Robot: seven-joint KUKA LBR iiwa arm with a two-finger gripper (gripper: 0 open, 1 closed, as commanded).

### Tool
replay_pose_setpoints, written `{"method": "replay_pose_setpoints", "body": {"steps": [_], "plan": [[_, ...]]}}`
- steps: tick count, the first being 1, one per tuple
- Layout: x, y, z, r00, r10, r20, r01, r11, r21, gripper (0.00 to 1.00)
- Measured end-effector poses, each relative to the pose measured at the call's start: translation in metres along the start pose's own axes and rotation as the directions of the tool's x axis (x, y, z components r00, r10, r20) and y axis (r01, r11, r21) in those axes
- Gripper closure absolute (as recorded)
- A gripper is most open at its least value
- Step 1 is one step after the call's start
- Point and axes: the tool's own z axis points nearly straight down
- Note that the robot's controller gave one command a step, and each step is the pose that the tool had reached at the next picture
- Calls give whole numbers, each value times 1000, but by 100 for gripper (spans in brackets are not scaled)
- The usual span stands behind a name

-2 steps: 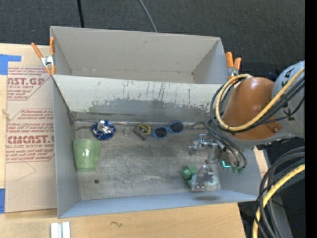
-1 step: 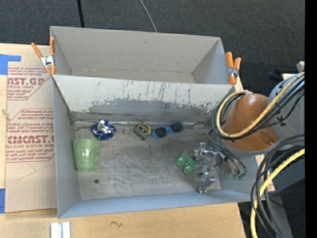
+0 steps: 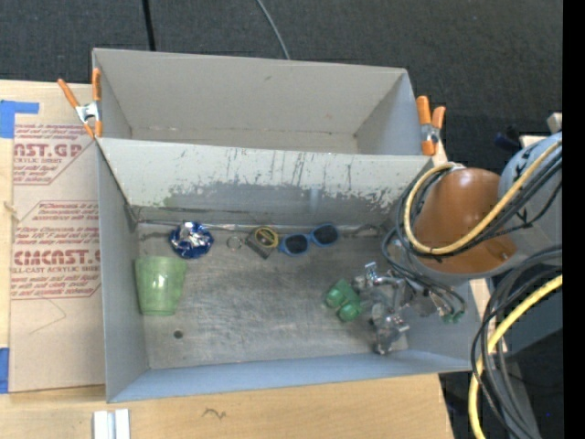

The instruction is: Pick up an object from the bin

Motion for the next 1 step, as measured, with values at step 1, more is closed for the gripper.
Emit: {"method": "replay_pose_setpoints", "body": {"steps": [1], "plan": [[1, 0, -1, 1000, 0, -6, 0, 1000, -1, 100]]}}
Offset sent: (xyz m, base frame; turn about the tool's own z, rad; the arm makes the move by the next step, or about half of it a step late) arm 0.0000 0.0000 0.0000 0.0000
